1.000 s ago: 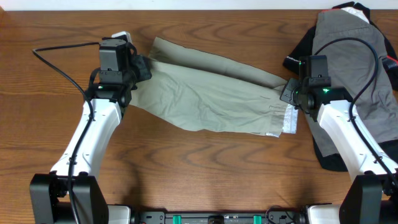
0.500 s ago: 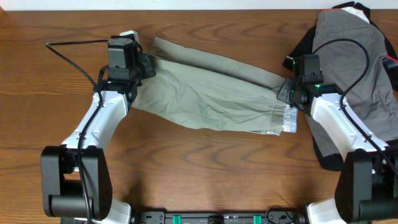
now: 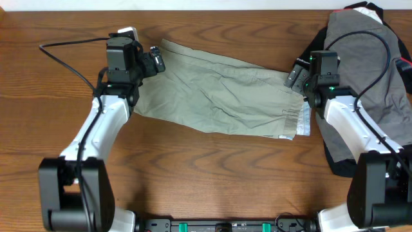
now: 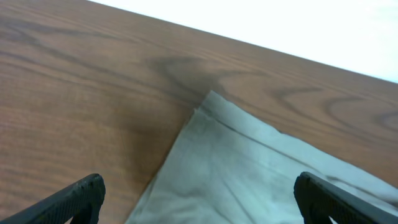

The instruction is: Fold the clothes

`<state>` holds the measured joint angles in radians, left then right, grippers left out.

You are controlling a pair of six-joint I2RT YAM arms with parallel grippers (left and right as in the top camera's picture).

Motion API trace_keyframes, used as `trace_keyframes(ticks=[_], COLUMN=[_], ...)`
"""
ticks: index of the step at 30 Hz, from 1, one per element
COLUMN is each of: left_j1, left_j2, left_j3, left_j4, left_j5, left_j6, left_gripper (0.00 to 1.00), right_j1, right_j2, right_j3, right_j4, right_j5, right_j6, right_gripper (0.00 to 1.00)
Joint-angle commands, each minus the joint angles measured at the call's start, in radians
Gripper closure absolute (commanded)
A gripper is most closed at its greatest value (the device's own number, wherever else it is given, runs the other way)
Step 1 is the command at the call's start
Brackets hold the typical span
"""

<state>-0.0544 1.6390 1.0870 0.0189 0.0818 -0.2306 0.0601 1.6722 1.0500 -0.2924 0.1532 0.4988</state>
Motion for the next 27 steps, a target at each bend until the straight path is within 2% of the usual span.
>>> trace_keyframes(ticks=[1, 7, 15, 19, 27], left_j1=[0.002, 0.002, 0.003, 0.003, 0.002], left_j2=[-0.074, -0.105, -0.1, -0.08, -0.032], left_j3=[0.01, 0.01, 0.01, 0.01, 0.01], left_j4=[-0.04, -0.16, -0.232, -0.228, -0.222], left_j5=[0.046, 0.068, 0.068, 0.067, 0.075], left_j6=[0.034, 0.067, 0.233, 0.238, 0.238], left_gripper=[0.02, 0.02, 0.02, 0.02, 0.02], right_j1=[-0.005, 0.0, -0.002, 0.012, 0.039], right_j2=[-0.058, -0.063, -0.063, -0.063, 0.008], right_j3=[0.004, 0.004, 0.004, 0.004, 0.004], right_j4=[0.016, -0.061, -0.288, -0.229, -0.056], right_j5=[-0.062, -0.172, -0.261, -0.327, -0.293], right_j6=[-0.09, -0.109, -0.113, -0.222, -0.228], right_gripper=[0.03, 0.05, 0.05, 0.07, 0.15])
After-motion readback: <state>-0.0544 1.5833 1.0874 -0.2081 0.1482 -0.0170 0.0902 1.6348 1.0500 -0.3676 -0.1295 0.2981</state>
